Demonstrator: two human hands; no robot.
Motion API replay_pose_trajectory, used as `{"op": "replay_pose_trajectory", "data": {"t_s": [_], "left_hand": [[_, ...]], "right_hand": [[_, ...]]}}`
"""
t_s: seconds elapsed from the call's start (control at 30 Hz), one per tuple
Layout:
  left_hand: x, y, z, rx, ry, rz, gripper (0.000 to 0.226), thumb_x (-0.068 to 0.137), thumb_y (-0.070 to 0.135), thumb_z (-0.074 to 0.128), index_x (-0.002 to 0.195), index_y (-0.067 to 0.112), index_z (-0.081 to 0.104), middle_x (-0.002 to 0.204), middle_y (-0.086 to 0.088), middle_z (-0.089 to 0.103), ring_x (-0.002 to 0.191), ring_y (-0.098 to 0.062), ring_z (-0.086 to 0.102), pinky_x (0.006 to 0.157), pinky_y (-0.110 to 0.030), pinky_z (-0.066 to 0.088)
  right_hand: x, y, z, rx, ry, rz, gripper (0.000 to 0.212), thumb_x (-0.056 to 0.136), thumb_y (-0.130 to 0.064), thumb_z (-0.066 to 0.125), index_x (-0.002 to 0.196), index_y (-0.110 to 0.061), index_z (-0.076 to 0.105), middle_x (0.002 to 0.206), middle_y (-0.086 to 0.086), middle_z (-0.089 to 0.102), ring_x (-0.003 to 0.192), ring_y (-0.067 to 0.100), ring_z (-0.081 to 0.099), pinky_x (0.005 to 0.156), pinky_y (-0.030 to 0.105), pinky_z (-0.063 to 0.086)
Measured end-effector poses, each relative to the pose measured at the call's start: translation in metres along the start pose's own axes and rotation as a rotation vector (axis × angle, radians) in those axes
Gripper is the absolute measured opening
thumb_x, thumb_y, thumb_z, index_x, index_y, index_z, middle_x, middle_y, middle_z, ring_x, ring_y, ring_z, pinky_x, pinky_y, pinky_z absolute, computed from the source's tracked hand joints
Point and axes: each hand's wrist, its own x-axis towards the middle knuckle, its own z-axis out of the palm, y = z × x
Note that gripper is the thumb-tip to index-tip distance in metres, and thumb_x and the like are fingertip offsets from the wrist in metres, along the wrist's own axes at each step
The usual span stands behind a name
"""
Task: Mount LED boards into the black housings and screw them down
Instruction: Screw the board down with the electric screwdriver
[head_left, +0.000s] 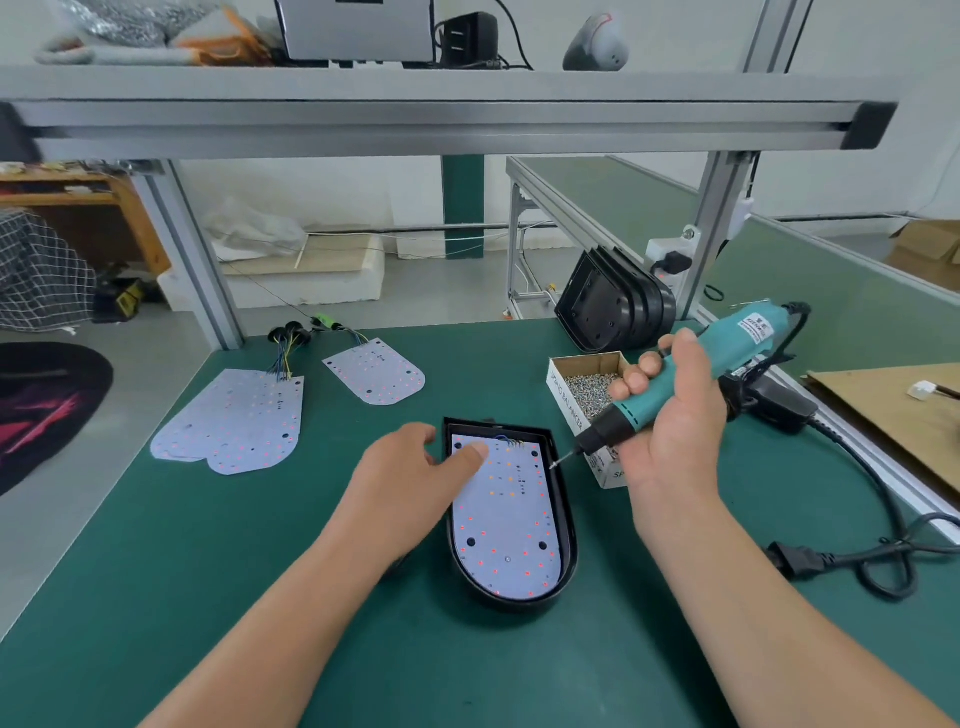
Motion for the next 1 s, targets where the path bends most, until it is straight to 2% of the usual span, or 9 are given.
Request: {"op": "replay_pose_trajectory", "data": {"t_s": [0.13,0.23,0.33,0.4,0.53,0.63,0.77,0.87,1.0], "left_hand": [[-0.002,-0.001,0.006,0.009,-0.050,0.030,0.028,0.085,0.056,0.069,0.096,0.031,0.067,0.085,0.011,0.072,0.079,-0.008,0.068,0.074,-0.033,0.058],[0.000,-0.002,0.004,0.012,-0.097,0.013,0.027,0.081,0.048,0.066,0.092,0.023,0.065,0.081,0.003,0.071,0.070,-0.015,0.062,0.066,-0.034,0.052],[0.002,-0.003,0.004,-0.009,-0.111,-0.003,0.023,0.080,0.044,0.067,0.090,0.024,0.064,0.078,0.005,0.070,0.071,-0.018,0.064,0.067,-0.035,0.053],[0.002,-0.002,0.004,-0.018,-0.116,-0.008,0.023,0.079,0.044,0.068,0.091,0.024,0.064,0.079,0.007,0.070,0.073,-0.019,0.067,0.068,-0.037,0.055],[0.001,-0.001,0.004,-0.029,-0.128,-0.017,0.033,0.075,0.048,0.065,0.098,0.025,0.063,0.085,0.002,0.074,0.084,-0.025,0.072,0.078,-0.048,0.059],[0.001,-0.001,0.004,-0.028,-0.128,-0.010,0.033,0.076,0.048,0.065,0.100,0.026,0.063,0.087,0.003,0.075,0.085,-0.023,0.073,0.082,-0.050,0.061],[0.002,-0.002,0.006,-0.033,-0.123,-0.008,0.030,0.076,0.047,0.065,0.100,0.030,0.062,0.084,0.005,0.074,0.082,-0.022,0.073,0.077,-0.046,0.060],[0.003,-0.003,0.008,-0.039,-0.116,-0.010,0.028,0.077,0.046,0.065,0.099,0.030,0.060,0.083,0.006,0.072,0.080,-0.021,0.071,0.070,-0.039,0.058],[0.003,-0.004,0.009,-0.051,-0.115,-0.020,0.027,0.076,0.045,0.065,0.099,0.031,0.059,0.085,0.010,0.071,0.079,-0.014,0.070,0.066,-0.034,0.054]], "right_hand": [[0.009,0.007,0.000,-0.061,0.013,-0.037,0.019,0.098,-0.023,0.069,0.094,-0.014,0.053,0.072,0.002,0.050,0.058,0.016,0.047,0.054,0.030,0.046],[0.012,0.015,0.002,-0.101,0.000,-0.050,0.021,0.098,-0.024,0.070,0.098,-0.013,0.051,0.072,0.003,0.050,0.058,0.018,0.046,0.054,0.033,0.044],[0.011,0.020,0.004,-0.136,-0.019,-0.073,0.022,0.098,-0.024,0.069,0.101,-0.013,0.050,0.072,0.004,0.050,0.057,0.018,0.047,0.054,0.033,0.044],[0.011,0.021,0.004,-0.153,-0.030,-0.088,0.023,0.098,-0.023,0.069,0.103,-0.013,0.049,0.072,0.005,0.050,0.056,0.018,0.047,0.054,0.033,0.045],[0.010,0.024,0.004,-0.181,-0.056,-0.101,0.022,0.099,-0.023,0.069,0.098,-0.014,0.049,0.071,0.006,0.050,0.055,0.020,0.047,0.054,0.032,0.046],[0.010,0.025,0.004,-0.198,-0.065,-0.107,0.021,0.100,-0.022,0.068,0.099,-0.014,0.048,0.072,0.008,0.050,0.055,0.021,0.047,0.054,0.032,0.047],[0.009,0.024,0.005,-0.233,-0.117,-0.111,0.019,0.098,-0.023,0.070,0.095,-0.017,0.052,0.073,0.008,0.050,0.055,0.021,0.047,0.055,0.033,0.048],[0.008,0.024,0.009,-0.250,-0.206,-0.116,0.014,0.097,-0.022,0.071,0.089,-0.021,0.059,0.072,0.009,0.048,0.054,0.023,0.046,0.057,0.034,0.047],[0.003,0.027,0.012,-0.322,-0.342,-0.142,0.009,0.098,-0.025,0.071,0.092,-0.026,0.065,0.073,0.007,0.050,0.054,0.024,0.047,0.057,0.035,0.047]]}}
